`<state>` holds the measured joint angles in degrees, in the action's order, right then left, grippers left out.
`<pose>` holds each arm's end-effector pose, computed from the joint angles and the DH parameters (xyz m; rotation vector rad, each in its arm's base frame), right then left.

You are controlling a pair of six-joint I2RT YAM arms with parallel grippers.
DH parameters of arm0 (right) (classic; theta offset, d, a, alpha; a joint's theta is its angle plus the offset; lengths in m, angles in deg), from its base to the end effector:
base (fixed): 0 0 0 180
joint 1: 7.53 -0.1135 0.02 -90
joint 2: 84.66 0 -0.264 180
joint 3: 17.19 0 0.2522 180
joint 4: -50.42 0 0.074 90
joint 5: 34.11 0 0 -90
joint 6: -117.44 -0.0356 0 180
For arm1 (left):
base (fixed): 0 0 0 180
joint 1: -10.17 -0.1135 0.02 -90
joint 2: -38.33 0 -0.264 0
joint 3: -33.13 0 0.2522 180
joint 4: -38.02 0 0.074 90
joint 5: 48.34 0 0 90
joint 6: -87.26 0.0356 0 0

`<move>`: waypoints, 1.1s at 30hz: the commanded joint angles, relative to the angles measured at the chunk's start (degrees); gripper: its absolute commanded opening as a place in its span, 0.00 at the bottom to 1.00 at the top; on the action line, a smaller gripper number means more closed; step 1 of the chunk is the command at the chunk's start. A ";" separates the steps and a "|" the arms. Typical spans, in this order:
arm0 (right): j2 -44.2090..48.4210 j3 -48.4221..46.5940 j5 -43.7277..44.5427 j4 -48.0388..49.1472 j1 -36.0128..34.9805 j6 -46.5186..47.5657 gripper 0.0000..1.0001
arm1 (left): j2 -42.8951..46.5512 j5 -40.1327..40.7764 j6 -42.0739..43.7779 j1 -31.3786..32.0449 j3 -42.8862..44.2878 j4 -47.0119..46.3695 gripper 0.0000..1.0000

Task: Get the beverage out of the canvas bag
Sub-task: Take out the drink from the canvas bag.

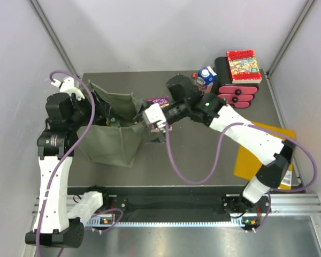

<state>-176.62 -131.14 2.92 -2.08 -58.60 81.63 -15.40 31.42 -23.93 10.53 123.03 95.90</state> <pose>0.1947 0.2863 0.4233 -1.8554 0.7300 0.9253 0.1687 -0.0074 0.4349 -0.2376 1.9526 -0.4217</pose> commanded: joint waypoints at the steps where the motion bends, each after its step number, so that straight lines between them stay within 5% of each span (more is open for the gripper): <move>1: -4.88 -6.15 6.02 -3.63 -4.65 3.30 0.90 | 2.76 1.45 2.29 -0.01 2.44 -0.79 0.79; 14: -13.32 -11.79 15.79 4.20 -8.96 -5.59 0.83 | 3.64 -0.48 1.51 -0.01 0.94 -4.38 0.80; 21: -11.40 -7.76 16.49 4.11 -11.68 -4.54 0.49 | 3.11 -2.23 1.85 -0.01 0.06 -4.57 0.80; 33: -8.58 2.71 19.57 7.71 -17.30 -3.57 0.09 | 3.11 -6.37 2.29 -0.01 -3.10 -1.76 0.80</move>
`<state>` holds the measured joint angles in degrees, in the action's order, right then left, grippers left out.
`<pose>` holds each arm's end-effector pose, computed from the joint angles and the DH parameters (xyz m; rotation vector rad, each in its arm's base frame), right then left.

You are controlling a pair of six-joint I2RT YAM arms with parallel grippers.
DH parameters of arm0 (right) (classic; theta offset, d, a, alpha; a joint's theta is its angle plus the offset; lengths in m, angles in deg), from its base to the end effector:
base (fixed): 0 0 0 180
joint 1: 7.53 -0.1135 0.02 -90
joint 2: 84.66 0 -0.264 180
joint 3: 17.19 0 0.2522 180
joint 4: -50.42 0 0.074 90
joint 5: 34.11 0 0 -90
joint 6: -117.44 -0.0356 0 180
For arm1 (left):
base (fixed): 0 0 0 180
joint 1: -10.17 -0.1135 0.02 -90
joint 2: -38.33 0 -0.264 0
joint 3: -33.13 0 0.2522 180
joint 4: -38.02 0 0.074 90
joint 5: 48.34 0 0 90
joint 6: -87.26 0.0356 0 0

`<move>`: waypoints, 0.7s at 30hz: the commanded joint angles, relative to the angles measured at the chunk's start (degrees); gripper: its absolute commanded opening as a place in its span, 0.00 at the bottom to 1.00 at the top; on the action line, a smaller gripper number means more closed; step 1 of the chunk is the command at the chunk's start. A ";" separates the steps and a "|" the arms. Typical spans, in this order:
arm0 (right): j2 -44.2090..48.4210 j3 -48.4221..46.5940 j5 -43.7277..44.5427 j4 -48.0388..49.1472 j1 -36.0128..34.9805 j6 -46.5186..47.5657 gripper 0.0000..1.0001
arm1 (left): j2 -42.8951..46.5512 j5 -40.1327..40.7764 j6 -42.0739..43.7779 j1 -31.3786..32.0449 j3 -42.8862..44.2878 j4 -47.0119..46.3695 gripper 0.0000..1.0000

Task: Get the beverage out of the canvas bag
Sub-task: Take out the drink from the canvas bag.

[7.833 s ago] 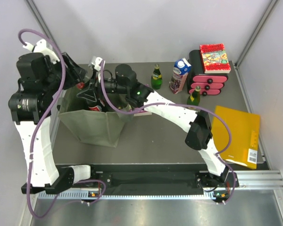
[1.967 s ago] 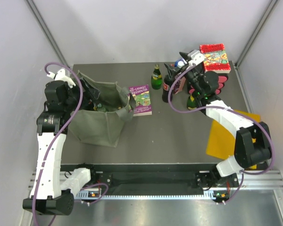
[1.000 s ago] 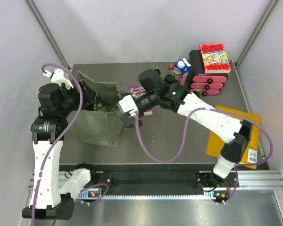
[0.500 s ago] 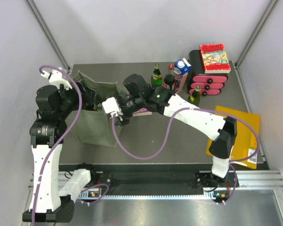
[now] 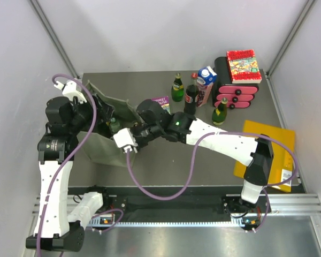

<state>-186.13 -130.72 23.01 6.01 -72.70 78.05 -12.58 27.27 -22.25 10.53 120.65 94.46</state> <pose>0.1533 0.3774 0.3693 -1.9592 0.8271 0.7608 0.1580 -0.0098 0.4320 -0.1520 1.9281 -0.4730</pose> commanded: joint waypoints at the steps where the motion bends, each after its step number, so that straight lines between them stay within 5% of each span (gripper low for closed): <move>1: 0.75 3.69 -0.25 0.41 -3.47 0.10 0.08 | 0.29 -2.39 0.61 -0.01 -0.81 0.30 0.79; 15: -1.88 8.36 -5.42 4.03 -5.58 -1.48 0.06 | -1.81 3.22 1.58 -0.01 -0.37 9.70 0.79; 21: -2.94 8.45 -9.92 1.39 -5.67 0.27 0.07 | -2.87 1.91 -1.15 -0.01 -5.02 5.76 0.79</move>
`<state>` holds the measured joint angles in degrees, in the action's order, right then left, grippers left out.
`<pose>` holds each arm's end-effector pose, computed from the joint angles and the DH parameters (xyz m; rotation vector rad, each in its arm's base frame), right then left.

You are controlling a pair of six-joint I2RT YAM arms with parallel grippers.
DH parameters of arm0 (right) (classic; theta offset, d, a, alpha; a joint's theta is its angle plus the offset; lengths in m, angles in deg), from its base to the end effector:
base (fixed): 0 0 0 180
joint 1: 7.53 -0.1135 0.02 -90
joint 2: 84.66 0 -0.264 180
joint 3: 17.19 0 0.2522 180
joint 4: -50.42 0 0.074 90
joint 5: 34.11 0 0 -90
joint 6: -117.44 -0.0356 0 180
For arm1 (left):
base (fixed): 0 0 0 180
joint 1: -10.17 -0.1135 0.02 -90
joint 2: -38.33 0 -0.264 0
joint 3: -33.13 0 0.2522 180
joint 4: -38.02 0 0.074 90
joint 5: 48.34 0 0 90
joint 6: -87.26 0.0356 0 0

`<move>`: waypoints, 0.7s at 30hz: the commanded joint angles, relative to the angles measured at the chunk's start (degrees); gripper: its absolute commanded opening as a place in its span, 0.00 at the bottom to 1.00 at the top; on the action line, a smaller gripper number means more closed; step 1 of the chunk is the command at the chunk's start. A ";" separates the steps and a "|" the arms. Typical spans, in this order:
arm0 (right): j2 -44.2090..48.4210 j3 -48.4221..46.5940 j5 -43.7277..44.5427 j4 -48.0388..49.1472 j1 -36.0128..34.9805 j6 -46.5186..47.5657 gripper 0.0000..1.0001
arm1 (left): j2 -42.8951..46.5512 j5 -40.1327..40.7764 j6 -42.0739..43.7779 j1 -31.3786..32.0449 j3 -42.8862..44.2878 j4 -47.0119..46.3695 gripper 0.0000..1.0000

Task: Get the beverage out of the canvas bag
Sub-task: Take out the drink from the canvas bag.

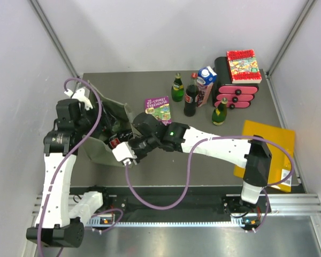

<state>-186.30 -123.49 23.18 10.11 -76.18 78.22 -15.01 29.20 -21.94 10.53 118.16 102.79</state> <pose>0.1310 0.3880 0.3320 -2.0345 0.8103 0.8004 0.1681 -0.0087 0.3984 -0.2275 2.1521 -0.4313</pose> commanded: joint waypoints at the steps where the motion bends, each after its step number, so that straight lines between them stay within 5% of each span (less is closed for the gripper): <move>1: -2.86 1.21 -10.27 -2.90 -2.29 0.54 0.07 | -0.62 -0.62 -1.89 -0.01 -3.40 -4.05 0.79; 21: -3.82 1.65 -11.24 -1.93 -1.50 -0.24 0.10 | -15.73 4.82 -1.72 0.08 -1.66 -8.99 0.72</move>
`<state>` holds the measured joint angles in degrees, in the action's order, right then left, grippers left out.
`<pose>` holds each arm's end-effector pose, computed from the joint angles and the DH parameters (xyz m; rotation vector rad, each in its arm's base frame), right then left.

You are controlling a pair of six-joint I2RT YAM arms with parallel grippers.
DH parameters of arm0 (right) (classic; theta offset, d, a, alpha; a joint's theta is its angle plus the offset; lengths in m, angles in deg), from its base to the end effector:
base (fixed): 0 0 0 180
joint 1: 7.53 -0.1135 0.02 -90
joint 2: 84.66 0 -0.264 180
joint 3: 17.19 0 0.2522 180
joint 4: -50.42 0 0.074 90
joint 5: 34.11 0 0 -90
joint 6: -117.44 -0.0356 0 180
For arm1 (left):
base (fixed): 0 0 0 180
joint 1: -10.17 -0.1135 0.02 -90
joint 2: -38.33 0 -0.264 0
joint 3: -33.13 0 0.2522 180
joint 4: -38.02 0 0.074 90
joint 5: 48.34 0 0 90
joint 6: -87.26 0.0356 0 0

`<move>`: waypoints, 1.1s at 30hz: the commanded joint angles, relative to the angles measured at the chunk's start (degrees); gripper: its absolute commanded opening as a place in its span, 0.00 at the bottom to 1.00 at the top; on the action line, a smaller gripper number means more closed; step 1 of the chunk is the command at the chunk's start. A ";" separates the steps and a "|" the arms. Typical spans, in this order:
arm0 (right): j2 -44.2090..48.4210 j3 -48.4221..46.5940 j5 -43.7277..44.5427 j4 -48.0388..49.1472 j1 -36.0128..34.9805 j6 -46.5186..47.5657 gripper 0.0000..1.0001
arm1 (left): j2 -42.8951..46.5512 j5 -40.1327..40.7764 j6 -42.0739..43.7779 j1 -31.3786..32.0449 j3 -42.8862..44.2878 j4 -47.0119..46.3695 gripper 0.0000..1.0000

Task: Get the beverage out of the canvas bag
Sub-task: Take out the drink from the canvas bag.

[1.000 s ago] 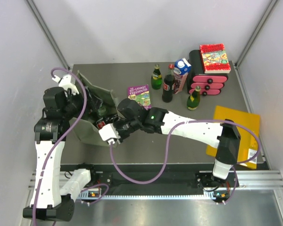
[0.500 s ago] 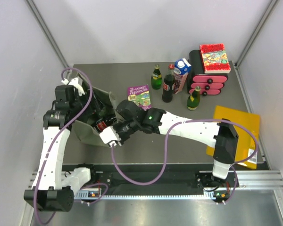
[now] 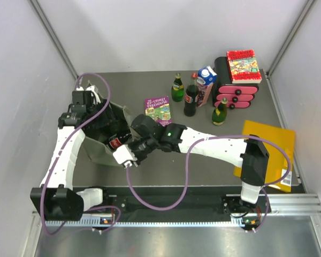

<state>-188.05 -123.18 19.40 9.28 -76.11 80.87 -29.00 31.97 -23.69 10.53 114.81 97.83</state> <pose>0.1312 0.3925 0.3178 -2.0875 0.7585 0.8561 0.2391 -0.0075 0.3419 -0.3442 2.3573 -0.3786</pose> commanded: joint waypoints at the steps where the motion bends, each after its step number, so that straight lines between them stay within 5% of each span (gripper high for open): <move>1: -1.99 1.09 -7.46 -1.01 -1.47 -3.15 0.11 | -2.01 2.40 0.03 0.60 1.86 -4.29 0.72; 19: -2.25 -1.02 -7.98 -0.75 2.30 -7.02 0.21 | -11.24 11.25 0.91 7.46 7.66 -1.84 0.71; 27: -0.76 -1.20 -10.88 -0.57 4.94 -9.39 0.33 | -13.97 15.84 1.79 9.31 9.43 0.98 0.70; 33: 0.12 -1.12 -12.46 -0.48 6.00 -10.63 0.35 | -14.32 16.64 2.23 9.31 8.20 0.89 0.64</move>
<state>-188.34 -123.31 10.40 10.09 -70.91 72.21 -42.66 47.38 -22.64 19.41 122.55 97.70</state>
